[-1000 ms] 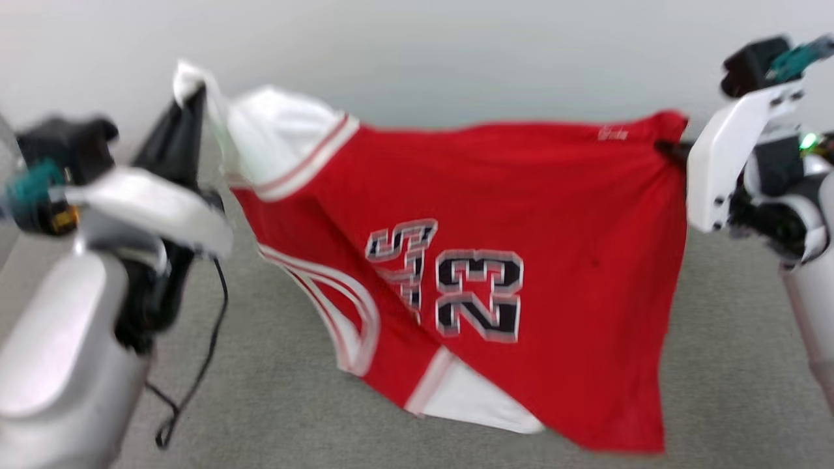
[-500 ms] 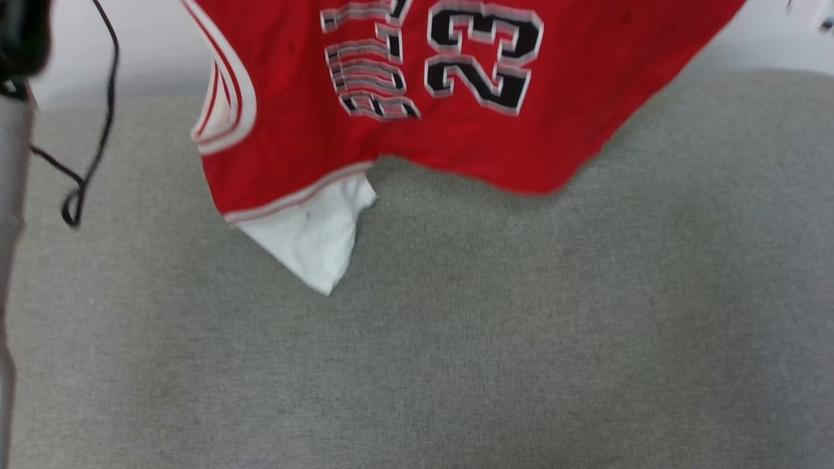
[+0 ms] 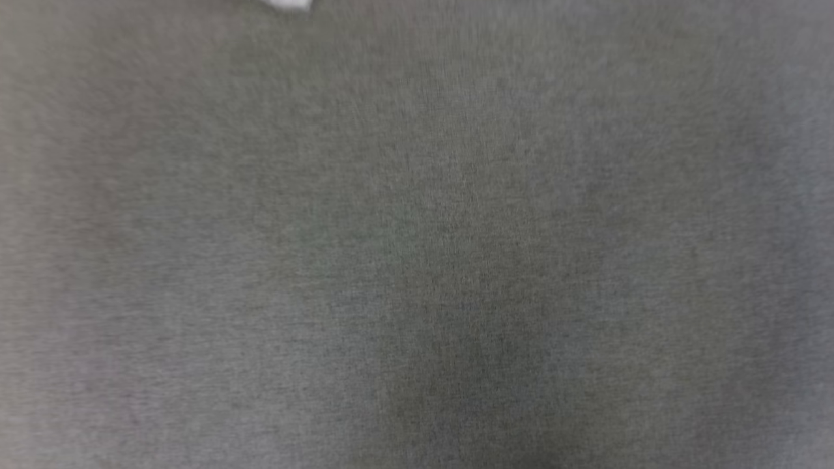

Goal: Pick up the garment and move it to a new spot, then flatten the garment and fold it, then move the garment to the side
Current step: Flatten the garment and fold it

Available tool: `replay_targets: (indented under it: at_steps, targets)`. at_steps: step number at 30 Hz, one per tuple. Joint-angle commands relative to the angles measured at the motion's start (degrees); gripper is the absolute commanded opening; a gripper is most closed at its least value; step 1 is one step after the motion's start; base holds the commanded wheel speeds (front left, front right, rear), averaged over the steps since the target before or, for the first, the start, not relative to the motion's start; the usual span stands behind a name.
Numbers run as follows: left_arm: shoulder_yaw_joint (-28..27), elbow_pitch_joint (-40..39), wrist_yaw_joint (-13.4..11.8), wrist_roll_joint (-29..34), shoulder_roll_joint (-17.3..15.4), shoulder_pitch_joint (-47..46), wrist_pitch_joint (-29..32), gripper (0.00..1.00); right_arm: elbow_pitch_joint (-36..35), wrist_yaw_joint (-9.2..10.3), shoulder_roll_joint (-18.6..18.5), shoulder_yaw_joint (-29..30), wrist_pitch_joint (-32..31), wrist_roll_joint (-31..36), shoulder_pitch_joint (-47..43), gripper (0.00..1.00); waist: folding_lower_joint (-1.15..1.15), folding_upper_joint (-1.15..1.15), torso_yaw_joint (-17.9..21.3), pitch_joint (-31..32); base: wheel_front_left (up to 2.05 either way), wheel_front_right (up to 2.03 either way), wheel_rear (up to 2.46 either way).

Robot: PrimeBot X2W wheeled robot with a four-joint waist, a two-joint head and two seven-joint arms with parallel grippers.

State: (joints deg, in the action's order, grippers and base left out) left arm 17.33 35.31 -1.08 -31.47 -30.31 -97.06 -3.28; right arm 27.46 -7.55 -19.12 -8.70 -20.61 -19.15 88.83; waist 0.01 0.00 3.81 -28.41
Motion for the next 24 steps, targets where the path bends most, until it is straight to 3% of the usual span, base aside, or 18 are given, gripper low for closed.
replay_targets:
  at_steps: [1, 11, 24]
  targets:
    - [-0.76, 0.46, -0.44, -0.65, -0.17, -1.88, 0.32, 0.00, 1.37, 0.11, -0.40, -0.20, 1.48, 0.23, 2.25, 0.00, -0.01, 0.00, 0.70, -5.28, 0.00, 0.00, 0.00]
    - [-0.70, 0.92, -0.25, -1.00, 0.63, -7.18, -0.17, 0.00, 7.09, 0.10, -0.19, -5.78, 8.52, -2.14, 12.42, 0.00, -0.01, 0.00, 0.07, -14.20, 0.00, 0.00, 0.00]
    - [-1.24, 8.50, 3.36, -3.80, 2.01, -6.05, -4.16, 0.00, 15.41, 0.10, -1.55, -16.37, 14.89, -10.57, 16.76, 0.00, -0.01, 0.00, -1.50, -19.23, 0.00, 0.00, 0.00]
